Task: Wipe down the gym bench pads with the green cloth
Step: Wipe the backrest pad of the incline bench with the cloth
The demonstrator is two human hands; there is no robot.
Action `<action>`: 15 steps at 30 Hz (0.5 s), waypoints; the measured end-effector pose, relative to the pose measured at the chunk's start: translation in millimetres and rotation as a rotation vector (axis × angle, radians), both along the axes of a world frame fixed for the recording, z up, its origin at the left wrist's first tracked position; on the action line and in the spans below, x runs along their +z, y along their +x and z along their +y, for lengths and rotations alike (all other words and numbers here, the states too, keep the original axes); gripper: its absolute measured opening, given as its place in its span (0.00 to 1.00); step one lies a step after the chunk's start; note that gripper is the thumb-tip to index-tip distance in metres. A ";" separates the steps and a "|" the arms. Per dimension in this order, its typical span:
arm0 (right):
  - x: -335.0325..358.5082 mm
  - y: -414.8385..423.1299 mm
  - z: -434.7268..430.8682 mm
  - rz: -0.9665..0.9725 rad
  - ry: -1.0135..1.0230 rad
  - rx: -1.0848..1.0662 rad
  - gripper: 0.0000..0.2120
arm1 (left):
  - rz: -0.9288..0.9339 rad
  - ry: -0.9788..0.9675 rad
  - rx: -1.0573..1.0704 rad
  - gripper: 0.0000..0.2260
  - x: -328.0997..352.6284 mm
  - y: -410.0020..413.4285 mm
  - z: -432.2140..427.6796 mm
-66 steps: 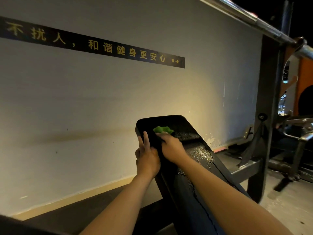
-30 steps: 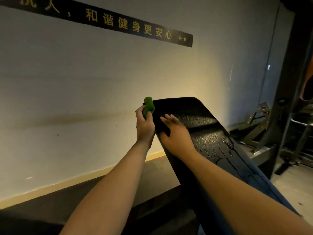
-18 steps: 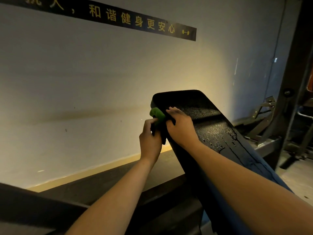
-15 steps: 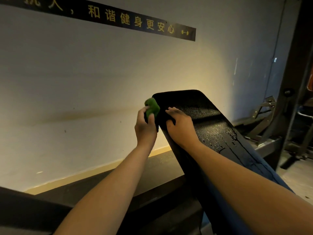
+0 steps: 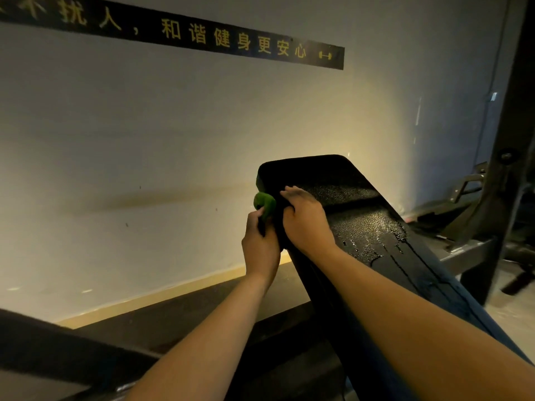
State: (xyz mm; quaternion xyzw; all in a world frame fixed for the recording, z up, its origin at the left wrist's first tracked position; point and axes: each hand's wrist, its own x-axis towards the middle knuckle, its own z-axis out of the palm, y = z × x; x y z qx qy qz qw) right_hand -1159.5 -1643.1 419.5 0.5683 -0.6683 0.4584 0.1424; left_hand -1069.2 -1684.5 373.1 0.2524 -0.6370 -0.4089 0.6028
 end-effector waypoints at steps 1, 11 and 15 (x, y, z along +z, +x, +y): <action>-0.2 -0.9 0.3 -0.005 -0.013 0.003 0.20 | 0.003 0.006 0.002 0.08 -2.0 0.6 2.6; 43.8 -18.6 -10.7 0.050 0.132 -0.075 0.12 | -0.190 -0.047 0.118 0.15 87.1 -29.4 -31.6; 80.1 -34.9 -38.2 -0.086 0.211 -0.007 0.11 | -0.319 -0.136 0.104 0.13 113.6 -37.7 -62.5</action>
